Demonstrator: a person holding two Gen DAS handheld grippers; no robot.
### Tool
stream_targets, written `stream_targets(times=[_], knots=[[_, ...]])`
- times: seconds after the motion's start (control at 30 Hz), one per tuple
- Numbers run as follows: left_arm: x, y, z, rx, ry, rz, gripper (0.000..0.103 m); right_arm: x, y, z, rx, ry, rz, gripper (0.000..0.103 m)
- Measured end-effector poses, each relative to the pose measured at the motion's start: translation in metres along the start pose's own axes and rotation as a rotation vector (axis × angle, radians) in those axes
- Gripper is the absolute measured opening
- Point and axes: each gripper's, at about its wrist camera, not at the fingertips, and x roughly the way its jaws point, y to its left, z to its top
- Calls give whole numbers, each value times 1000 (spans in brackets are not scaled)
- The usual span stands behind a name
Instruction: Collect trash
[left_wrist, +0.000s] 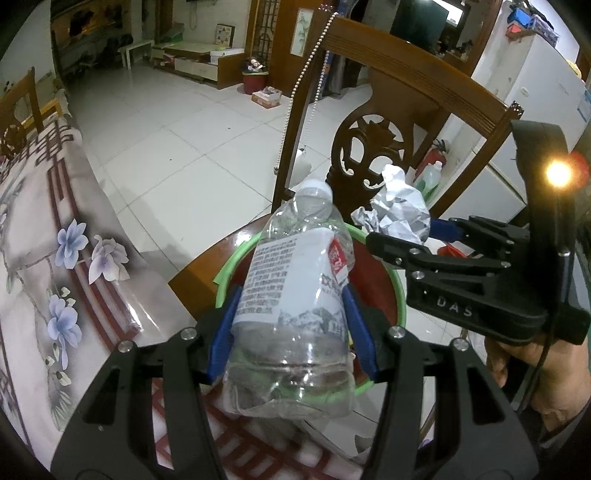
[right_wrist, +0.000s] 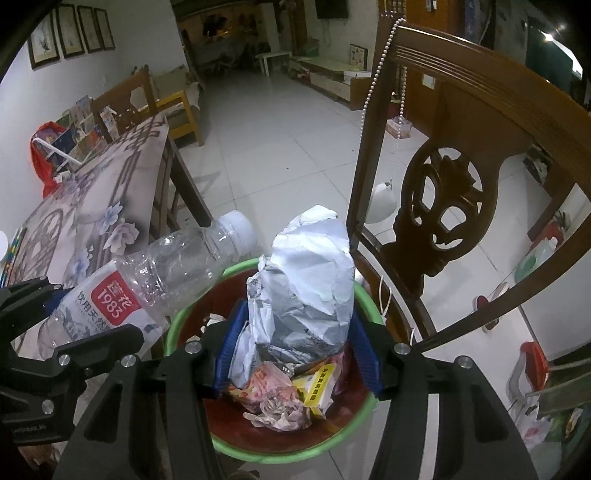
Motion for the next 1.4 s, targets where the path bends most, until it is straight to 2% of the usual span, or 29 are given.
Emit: stream_targets(times=[0.03, 0.07, 0.1, 0.23, 0.3, 0.33, 0.63, 0.8, 0.9, 1.07, 1.17, 1.4], knots=[[-1, 1, 0, 0, -5, -2, 53, 0, 1, 1, -2, -4, -3, 59], [-3, 3, -1, 1, -4, -4, 58, -1, 2, 2, -4, -11, -7, 67], [-5, 4, -1, 3, -6, -3, 66, -1, 3, 2, -5, -15, -12, 71], [-14, 12, -3, 10, -18, 18, 84, -2, 6, 4, -8, -28, -35, 88], [-20, 16, -5, 8, -22, 15, 96, -3, 6, 5, -2, -33, -38, 91], [-22, 18, -6, 9, -29, 20, 98, -4, 6, 6, 0, -39, -39, 93], [-76, 54, -36, -24, -102, 99, 98, -32, 31, 12, -11, -136, -25, 95], [-119, 81, -60, -79, -171, 178, 98, -54, 65, 10, -53, -194, 9, 95], [-148, 99, -77, -114, -221, 244, 98, -66, 86, 10, -49, -229, 59, 95], [-195, 126, -110, -168, -303, 320, 98, -83, 130, -1, -57, -263, 138, 96], [-223, 140, -133, -204, -343, 367, 98, -95, 170, -16, -85, -291, 204, 96], [-268, 161, -178, -258, -399, 450, 98, -119, 238, -41, -173, -362, 269, 96]])
